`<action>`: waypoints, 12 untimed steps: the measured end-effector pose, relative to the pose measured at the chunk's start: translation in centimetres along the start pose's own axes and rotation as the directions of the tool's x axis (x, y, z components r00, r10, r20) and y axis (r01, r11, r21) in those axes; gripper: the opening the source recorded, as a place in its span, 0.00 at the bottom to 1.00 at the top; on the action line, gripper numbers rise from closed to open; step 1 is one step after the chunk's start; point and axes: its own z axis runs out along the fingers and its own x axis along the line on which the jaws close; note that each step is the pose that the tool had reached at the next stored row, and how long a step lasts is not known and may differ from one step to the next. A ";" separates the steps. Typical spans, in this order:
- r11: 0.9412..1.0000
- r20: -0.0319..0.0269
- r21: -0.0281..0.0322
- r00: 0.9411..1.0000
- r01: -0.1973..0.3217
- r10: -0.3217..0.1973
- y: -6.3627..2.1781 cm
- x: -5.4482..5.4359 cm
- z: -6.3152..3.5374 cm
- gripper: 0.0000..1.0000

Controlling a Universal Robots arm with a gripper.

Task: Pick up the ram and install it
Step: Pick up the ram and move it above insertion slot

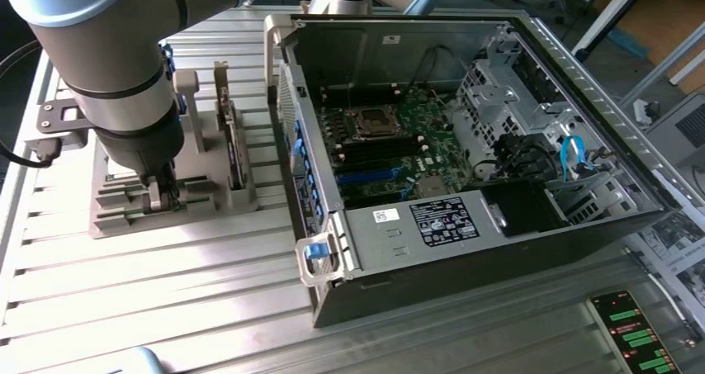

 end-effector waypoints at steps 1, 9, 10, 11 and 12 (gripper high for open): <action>1.000 0.000 0.000 1.000 0.000 0.000 -0.04 0.0 0.00 0.25; 1.000 0.000 0.000 1.000 0.000 0.000 -0.11 0.0 0.00 0.25; 1.000 0.000 0.000 1.000 0.000 0.000 -0.11 0.0 0.00 0.25; 1.000 0.000 0.000 1.000 0.000 0.000 -0.11 0.0 0.00 0.25; 1.000 0.000 0.000 1.000 0.000 0.000 -0.11 0.0 0.00 0.25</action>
